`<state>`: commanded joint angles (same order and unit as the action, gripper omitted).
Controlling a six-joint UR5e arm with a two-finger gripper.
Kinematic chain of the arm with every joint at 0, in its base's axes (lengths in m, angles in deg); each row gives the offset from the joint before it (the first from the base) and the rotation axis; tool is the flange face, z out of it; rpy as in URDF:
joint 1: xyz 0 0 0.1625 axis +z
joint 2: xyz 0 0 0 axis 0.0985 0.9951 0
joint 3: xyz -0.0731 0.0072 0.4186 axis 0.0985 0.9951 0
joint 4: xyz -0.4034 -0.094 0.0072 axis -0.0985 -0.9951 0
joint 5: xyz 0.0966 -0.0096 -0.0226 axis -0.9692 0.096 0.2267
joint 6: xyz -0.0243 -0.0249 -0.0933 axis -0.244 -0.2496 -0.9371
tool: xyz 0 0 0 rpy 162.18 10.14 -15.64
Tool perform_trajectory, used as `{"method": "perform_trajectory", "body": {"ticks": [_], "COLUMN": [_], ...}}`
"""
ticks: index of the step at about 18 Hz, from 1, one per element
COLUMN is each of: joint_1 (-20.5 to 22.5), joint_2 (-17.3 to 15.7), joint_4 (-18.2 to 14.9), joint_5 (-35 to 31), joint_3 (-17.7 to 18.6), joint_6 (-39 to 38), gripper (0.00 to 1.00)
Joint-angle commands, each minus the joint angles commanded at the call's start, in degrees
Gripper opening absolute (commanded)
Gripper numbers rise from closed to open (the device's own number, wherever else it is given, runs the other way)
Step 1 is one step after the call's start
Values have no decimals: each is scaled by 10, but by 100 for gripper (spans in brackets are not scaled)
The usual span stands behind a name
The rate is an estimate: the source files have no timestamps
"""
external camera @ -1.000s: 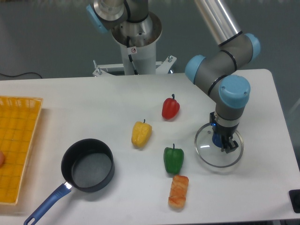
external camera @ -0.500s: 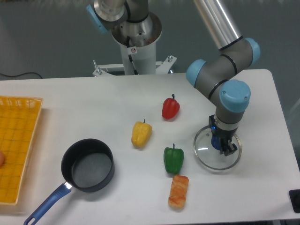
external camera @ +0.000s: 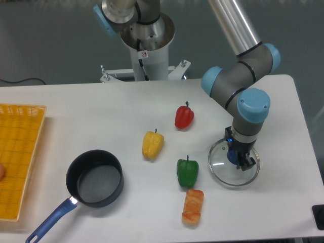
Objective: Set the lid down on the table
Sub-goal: 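Hold the lid flat on the table and open the gripper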
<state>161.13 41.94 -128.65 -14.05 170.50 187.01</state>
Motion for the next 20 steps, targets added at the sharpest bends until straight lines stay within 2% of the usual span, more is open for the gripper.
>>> {"method": "perform_trajectory", "body": {"ticks": [20], "joint_1": [0], "joint_2": [10], "joint_4": [10], "joint_5": [-1], "joint_3": [2], "joint_6": [2], "gripper": [62]}}
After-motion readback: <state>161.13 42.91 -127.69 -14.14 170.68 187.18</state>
